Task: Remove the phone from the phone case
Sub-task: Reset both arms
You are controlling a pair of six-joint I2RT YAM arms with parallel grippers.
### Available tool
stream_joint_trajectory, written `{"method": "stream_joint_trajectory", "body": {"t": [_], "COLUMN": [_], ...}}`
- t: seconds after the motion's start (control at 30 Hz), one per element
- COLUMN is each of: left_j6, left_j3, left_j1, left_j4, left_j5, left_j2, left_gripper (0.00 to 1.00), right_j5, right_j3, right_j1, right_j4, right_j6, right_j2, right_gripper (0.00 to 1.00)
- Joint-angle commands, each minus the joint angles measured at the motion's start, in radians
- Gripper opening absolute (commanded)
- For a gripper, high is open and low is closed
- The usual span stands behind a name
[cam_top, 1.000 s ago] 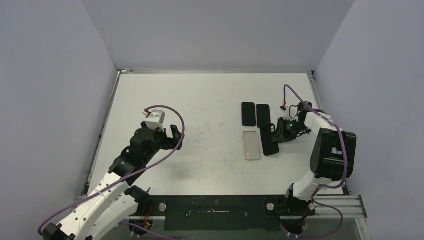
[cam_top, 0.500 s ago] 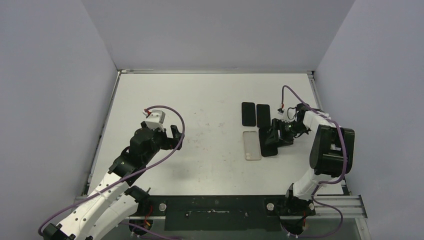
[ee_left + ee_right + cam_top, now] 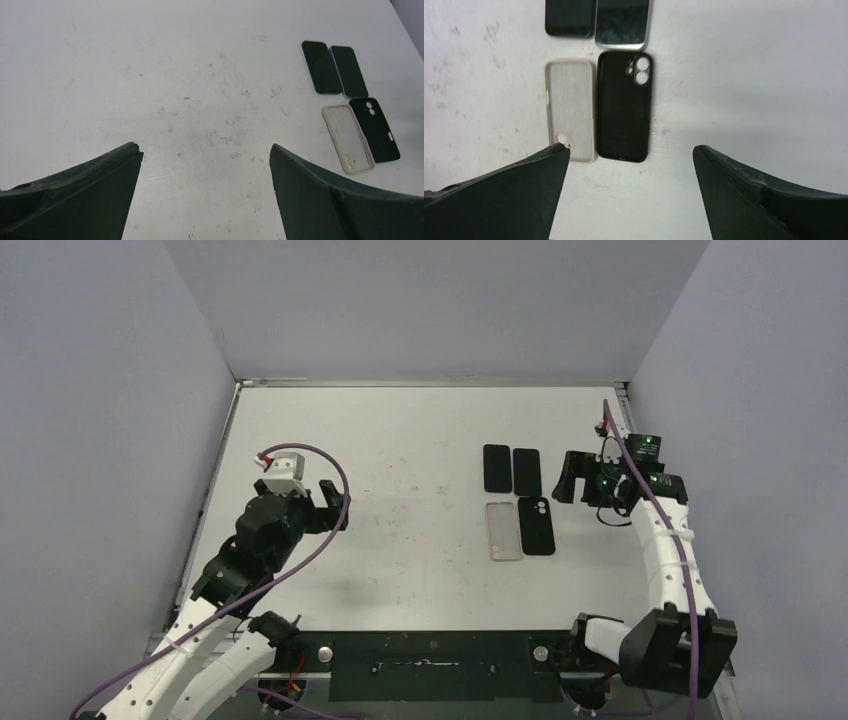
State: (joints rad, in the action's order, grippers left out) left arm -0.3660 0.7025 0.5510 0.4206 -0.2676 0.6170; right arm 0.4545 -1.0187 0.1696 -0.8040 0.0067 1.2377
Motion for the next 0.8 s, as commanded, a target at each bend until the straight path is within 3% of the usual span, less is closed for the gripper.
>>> {"method": "stream_joint_trajectory", "body": {"t": [0.0,0.13,0.4,0.53,0.77], "left_j6": [0.02,0.058,0.167,0.154,0.108], "left_j3": [0.15,0.244,0.293,0.274,0.226], "left_j1": [0.005,0.01,0.01,0.011,0.01], "left_j4": [0.068,0.092,-0.006,-0.039,-0.06], "left_j5": [-0.115,-0.206,-0.369,-0.436,-0.448], "left_j2": [-0.016,-0.021,-0.074,-0.095,-0.1], "left_gripper": [0.97,0.97,0.97,0.97,0.97], "right_j5": [-0.205,-0.404,-0.428,-0.503,-0.462], "right_j3": [-0.047,-0.039,0.05,0.033,0.021], "right_j1": [-0.001,-0.002,-0.013,-0.015,-0.024], "right_j4": [0.11,0.191,0.321,0.298,0.257], "right_j6": [0.105,0.147,-0.043,-0.047,-0.083], "right_j2": [-0.213,-0.408,-0.798,-0.829,-0.814], "right_gripper": [1.0,1.0,1.0,1.0,1.0]}}
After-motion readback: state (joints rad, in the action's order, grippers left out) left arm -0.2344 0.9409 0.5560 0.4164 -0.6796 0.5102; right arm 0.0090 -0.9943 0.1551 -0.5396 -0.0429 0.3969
